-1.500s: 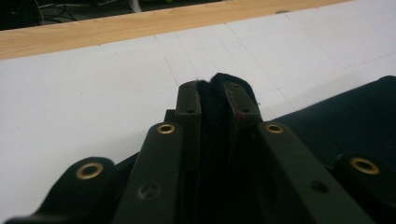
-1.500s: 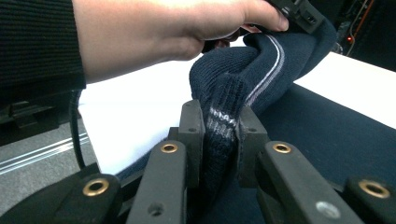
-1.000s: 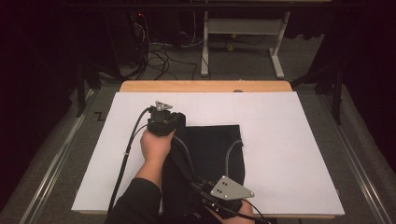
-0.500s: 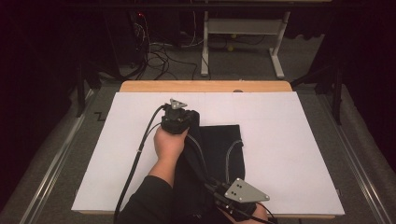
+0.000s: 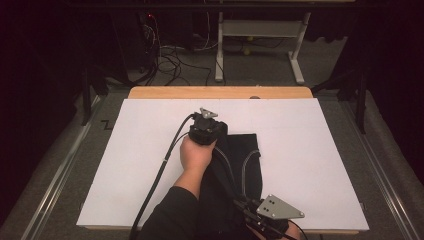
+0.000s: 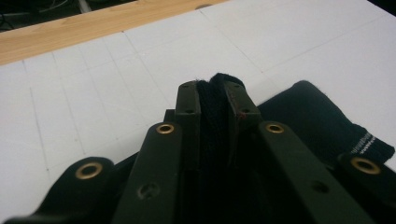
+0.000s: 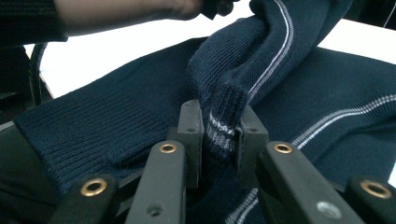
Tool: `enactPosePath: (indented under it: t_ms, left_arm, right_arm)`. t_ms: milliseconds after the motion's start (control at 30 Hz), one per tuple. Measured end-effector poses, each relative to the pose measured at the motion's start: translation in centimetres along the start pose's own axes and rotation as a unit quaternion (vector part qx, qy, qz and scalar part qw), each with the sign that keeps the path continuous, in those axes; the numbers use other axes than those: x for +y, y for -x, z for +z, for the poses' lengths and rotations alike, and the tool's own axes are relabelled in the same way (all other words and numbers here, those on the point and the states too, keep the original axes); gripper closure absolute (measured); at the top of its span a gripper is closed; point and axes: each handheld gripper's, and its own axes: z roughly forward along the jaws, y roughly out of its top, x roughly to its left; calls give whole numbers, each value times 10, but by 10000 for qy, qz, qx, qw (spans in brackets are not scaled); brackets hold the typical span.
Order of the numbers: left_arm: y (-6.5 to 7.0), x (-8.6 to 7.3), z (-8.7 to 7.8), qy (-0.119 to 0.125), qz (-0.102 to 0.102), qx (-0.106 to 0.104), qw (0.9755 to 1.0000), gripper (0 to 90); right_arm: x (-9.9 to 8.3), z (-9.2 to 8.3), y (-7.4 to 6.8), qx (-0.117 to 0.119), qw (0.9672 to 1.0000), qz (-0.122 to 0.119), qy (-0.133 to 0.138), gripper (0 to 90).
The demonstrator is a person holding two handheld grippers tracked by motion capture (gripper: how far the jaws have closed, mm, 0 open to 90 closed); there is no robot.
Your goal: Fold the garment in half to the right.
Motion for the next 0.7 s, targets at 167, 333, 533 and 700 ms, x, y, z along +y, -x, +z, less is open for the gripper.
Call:
enactPosePath:
  t_ms: [167,333,533,700]
  left_arm:
    - [4,1,4,-29,48,-135,9999,739]
    - [8,-2,10,-60,2,-206,9998,731]
    - [18,-3,17,1,21,-355,9994,707]
    - [24,-2,18,192,-115,-450,9987,576]
  right_arm:
    - [0,-5,-1,42,10000,49,11,769]
    - [-4,-6,0,45,9999,85,-65,765]
    - [-12,-13,3,21,9998,99,-193,730]
    - [-15,-23,10,-29,9997,214,-153,609]
